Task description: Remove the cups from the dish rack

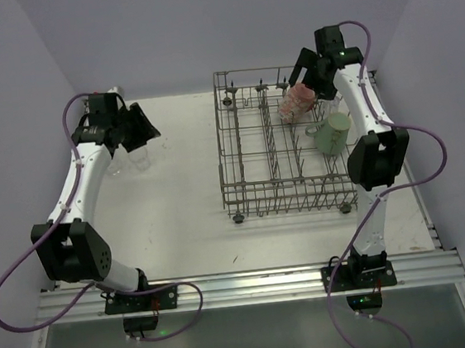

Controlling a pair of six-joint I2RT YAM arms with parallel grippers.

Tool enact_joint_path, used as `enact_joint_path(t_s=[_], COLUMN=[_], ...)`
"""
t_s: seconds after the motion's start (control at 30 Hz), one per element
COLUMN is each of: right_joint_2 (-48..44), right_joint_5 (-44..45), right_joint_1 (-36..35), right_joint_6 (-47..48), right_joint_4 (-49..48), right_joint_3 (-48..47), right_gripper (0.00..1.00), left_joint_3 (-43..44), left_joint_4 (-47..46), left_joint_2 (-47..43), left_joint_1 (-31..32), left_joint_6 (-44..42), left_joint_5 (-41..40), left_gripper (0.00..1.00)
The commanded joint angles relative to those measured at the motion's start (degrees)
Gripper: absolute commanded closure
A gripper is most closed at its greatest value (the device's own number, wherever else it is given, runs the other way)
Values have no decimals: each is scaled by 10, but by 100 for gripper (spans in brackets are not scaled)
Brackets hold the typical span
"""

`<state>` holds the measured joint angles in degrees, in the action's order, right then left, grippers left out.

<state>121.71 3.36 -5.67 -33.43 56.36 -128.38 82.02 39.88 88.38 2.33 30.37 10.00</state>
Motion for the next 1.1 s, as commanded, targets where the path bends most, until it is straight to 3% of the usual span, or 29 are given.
enact_joint_path(t_s=[0.0,0.33,1.07], right_joint_2=[13,55,116], right_joint_5=[-8,-17,21], right_joint_1=[-1,-1,-1], right_joint_6=[7,-7,-2], right_joint_4=[-55,-46,-71], right_joint_3=[-40,-37,-63], right_gripper=[1,1,1], left_joint_3=[-19,-30,-37], left_joint_4=[-57,-66,-72], left_joint_2=[-43,-62,-51], left_joint_1=[0,0,0], left_joint_6=[-21,-23,-18], left_joint_5=[49,60,73], left_gripper=[44,36,36])
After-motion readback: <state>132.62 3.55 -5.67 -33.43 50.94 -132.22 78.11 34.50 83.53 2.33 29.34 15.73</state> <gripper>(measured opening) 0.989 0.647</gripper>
